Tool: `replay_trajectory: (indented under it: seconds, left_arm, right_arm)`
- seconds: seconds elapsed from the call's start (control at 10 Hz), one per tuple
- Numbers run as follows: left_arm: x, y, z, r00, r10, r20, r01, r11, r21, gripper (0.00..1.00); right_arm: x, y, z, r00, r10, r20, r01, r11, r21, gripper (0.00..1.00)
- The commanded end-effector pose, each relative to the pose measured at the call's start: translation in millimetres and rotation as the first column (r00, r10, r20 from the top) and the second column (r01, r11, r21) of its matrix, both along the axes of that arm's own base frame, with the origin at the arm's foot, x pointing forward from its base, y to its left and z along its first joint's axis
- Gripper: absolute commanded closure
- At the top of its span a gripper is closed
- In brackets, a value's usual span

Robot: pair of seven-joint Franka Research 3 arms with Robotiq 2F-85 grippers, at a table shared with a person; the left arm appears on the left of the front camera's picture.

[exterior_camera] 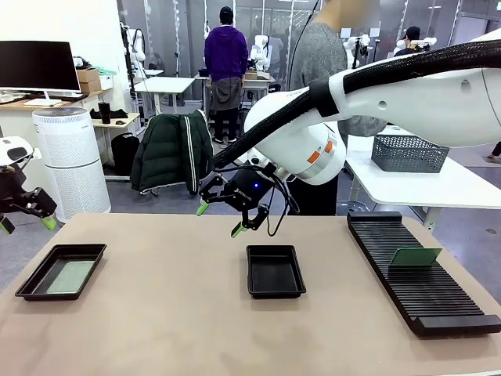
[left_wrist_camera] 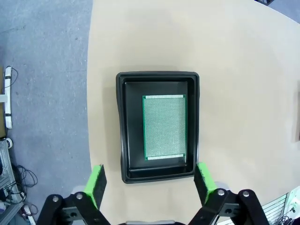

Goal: Inspect and transfer BCBs to ESD trays.
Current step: Pick up the ESD tray and place it on the left side of the table, then pick up the Blank PCB from the PCB Rack and place it in the right ESD tray.

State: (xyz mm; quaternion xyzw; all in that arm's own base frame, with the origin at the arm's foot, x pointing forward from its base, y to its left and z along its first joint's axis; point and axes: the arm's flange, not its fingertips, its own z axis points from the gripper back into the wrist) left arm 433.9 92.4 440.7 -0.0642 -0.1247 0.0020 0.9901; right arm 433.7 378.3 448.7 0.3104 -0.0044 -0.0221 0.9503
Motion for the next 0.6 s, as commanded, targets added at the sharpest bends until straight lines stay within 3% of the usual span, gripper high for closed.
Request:
replay_trajectory:
  seconds: [0.0, 0.5]
  left_arm:
    - [0.9, 3.8, -4.5, 1.0, 0.005, 0.006, -0.005, 1.0, 0.001, 0.0]
    - [0.9, 3.8, -4.5, 1.0, 0.005, 0.006, -0.005, 1.0, 0.001, 0.0]
  right_arm:
    - [-0.5, -0.7, -0.5, 1.0, -0.001, -0.001, 0.001, 1.0, 0.0, 0.0]
    - [-0.5, -0.7, -0.5, 1.0, -0.001, -0.001, 0.001, 1.0, 0.0, 0.0]
